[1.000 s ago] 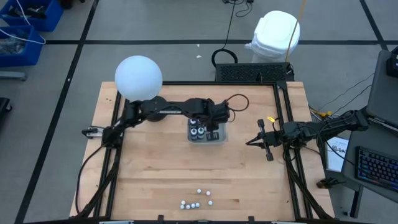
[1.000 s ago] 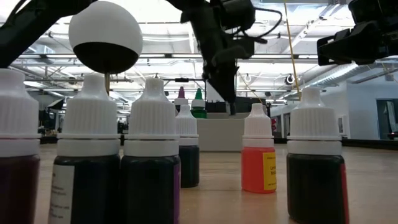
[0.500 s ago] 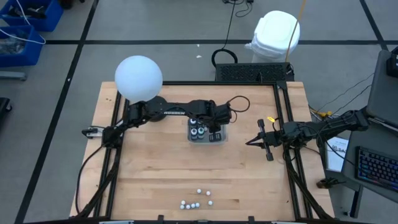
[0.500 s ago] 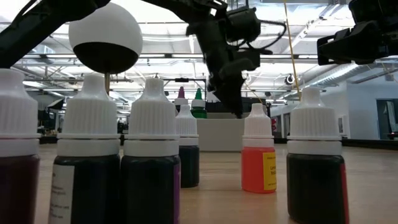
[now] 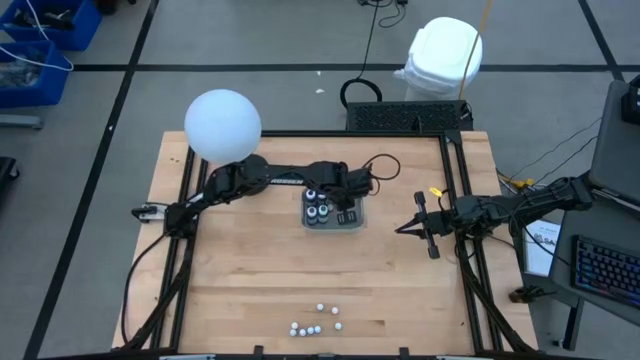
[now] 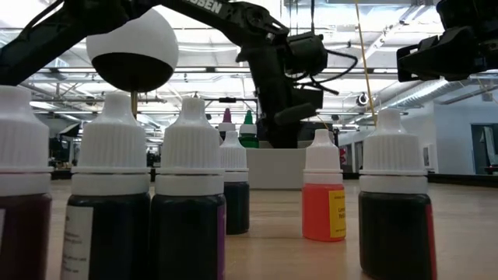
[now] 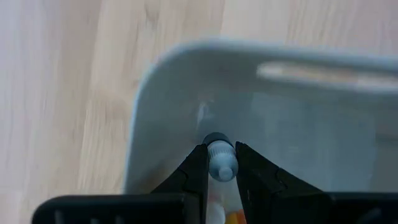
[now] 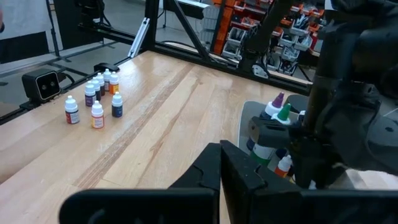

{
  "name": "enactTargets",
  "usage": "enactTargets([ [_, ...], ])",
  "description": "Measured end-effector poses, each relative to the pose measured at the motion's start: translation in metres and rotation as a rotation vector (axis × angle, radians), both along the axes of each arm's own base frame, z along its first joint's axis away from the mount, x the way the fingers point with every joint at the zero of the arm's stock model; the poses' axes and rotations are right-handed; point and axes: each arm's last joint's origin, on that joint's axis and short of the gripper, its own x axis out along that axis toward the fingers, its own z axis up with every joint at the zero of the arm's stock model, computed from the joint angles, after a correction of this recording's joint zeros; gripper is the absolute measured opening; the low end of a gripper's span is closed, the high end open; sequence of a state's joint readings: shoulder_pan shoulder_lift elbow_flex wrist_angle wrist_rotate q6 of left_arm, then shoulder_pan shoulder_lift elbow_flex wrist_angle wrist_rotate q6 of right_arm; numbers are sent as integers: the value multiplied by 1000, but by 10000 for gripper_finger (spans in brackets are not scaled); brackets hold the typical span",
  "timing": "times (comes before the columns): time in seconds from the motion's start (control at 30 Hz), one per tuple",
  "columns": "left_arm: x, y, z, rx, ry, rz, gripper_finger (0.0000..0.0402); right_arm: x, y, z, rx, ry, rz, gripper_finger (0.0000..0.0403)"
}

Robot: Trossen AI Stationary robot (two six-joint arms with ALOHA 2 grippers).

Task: Pick & Place food coloring
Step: Put the top small black food coloring bottle into the gray bin

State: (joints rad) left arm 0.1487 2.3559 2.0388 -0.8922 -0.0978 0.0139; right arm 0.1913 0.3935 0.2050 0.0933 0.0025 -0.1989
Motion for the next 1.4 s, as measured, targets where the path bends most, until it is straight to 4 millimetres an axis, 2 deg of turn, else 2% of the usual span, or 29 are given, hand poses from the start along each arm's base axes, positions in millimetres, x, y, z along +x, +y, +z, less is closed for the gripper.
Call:
enactTargets([
  [1.07,-2,12,-4,32,14,28,63,0,0,0,1,-2,3,0],
  [1.17,-1,12,-3,34,3,26,75,0,0,0,0,-2,3,0],
  [1.4,0,12,-3,33,-4,25,132,0,0,0,1,-1,4,0],
])
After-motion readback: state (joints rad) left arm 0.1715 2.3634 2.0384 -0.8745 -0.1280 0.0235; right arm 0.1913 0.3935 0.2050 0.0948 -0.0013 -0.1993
